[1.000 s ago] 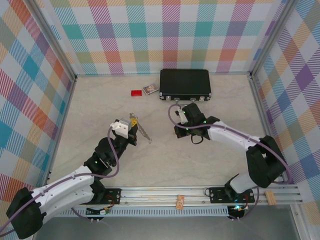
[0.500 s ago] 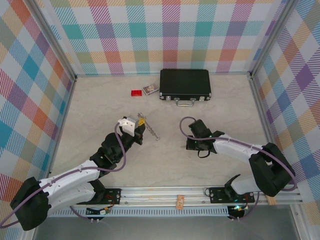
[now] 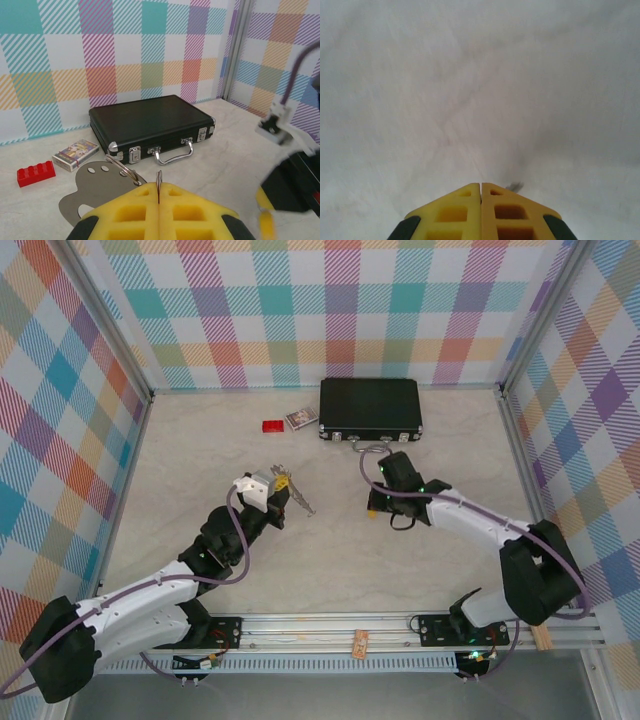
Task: Put the keys on the keyring
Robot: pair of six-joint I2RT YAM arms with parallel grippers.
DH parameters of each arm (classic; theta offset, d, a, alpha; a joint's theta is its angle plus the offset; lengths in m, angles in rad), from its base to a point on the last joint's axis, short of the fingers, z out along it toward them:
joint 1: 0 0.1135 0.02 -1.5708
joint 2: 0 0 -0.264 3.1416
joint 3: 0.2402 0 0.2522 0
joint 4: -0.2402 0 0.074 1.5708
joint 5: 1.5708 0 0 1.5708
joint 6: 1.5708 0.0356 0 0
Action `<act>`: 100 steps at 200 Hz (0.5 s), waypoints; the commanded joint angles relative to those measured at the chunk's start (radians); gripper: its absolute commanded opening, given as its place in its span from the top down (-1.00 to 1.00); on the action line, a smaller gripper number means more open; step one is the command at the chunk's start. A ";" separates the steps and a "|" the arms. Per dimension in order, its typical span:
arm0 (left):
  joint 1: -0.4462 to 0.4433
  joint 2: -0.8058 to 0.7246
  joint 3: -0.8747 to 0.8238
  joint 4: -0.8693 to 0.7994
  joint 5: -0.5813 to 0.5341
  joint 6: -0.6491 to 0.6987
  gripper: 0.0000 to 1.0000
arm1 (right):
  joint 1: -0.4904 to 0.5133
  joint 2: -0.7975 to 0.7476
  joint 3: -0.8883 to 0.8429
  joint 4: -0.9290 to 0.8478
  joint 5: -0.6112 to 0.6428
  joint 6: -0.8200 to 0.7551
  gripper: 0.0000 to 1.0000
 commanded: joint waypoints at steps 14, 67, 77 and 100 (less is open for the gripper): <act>0.005 -0.041 -0.008 0.027 -0.001 -0.012 1.00 | -0.050 0.089 0.109 0.027 0.026 -0.085 1.00; 0.005 -0.055 -0.014 0.019 -0.005 -0.009 1.00 | -0.050 0.129 0.010 0.112 0.009 -0.035 1.00; 0.005 -0.052 -0.012 0.019 -0.005 -0.008 1.00 | -0.049 0.124 -0.013 0.121 -0.001 -0.024 1.00; 0.004 -0.047 -0.012 0.022 -0.006 -0.008 1.00 | -0.041 0.099 -0.061 0.122 -0.014 -0.006 1.00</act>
